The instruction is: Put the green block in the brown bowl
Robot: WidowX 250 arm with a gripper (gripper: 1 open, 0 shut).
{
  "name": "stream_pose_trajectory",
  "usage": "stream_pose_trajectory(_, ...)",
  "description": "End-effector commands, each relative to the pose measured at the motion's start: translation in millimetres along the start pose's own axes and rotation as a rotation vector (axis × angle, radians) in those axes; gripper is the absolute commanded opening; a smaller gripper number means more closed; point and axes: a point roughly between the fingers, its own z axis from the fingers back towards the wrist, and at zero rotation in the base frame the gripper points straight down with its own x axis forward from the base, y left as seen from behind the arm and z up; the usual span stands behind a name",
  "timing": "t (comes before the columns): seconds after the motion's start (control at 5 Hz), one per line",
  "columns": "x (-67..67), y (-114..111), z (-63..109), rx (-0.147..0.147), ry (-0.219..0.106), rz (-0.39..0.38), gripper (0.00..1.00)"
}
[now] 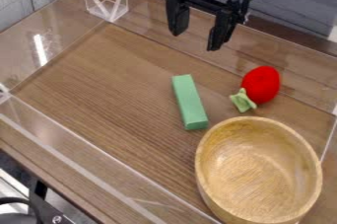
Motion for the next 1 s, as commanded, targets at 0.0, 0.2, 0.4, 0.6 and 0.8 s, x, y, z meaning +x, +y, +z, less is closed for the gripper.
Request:
stream_pose_trajectory(0.0, -8.6, 7, -13.3, -0.019, 0.024, 0.135, 1.00)
stream_pose_trajectory(0.2, -17.2, 10, -25.7, -0.066, 0.028, 0.341, 1.00)
stream_pose_trajectory(0.4, -18.1, 9, -35.5, -0.113, 0.011, 0.504, 1.00)
stream_pose_trajectory(0.6, -20.6, 8, -53.6, -0.132, 0.000, 0.568, 1.00)
stream_pose_trajectory(0.8, -20.9, 7, -69.3, -0.154, -0.021, 0.637, 1.00)
